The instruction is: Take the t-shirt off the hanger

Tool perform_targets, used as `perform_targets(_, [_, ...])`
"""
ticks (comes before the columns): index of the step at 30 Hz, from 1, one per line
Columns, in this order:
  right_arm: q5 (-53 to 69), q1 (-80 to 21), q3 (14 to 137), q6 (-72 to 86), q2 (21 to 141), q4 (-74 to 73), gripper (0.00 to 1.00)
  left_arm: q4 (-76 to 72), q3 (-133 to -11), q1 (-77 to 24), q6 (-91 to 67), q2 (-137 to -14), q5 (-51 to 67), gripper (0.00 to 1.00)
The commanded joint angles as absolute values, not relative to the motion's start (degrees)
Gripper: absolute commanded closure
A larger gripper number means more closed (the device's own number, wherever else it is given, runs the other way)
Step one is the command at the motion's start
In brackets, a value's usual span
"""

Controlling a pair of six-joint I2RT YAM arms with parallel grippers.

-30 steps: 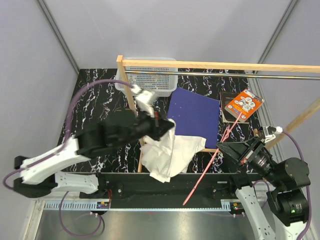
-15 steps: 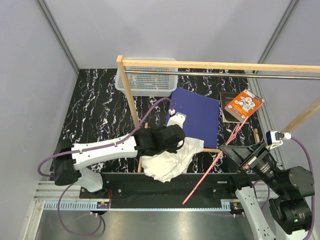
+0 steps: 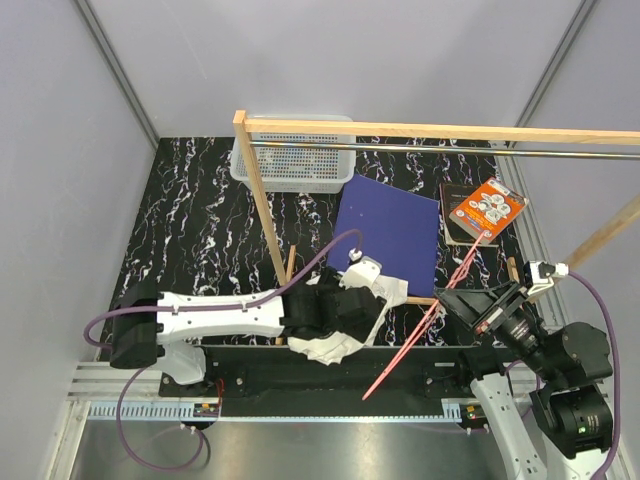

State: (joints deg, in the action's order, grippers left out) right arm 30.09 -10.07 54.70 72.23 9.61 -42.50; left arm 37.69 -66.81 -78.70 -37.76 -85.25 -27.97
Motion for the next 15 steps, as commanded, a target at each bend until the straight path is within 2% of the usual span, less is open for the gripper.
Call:
perform_targets(1, [28.65, -9.93, 54.58, 70.93, 9.67, -40.87, 1.00, 35.95, -65.66, -79.72, -38.23, -87.00, -31.55, 0.01])
perform_targets(15, [29.62, -9.93, 54.58, 70.84, 10.19, -40.87, 1.00, 32.08, -70.93, -79.89, -36.12, -101.51, -29.79, 0.01])
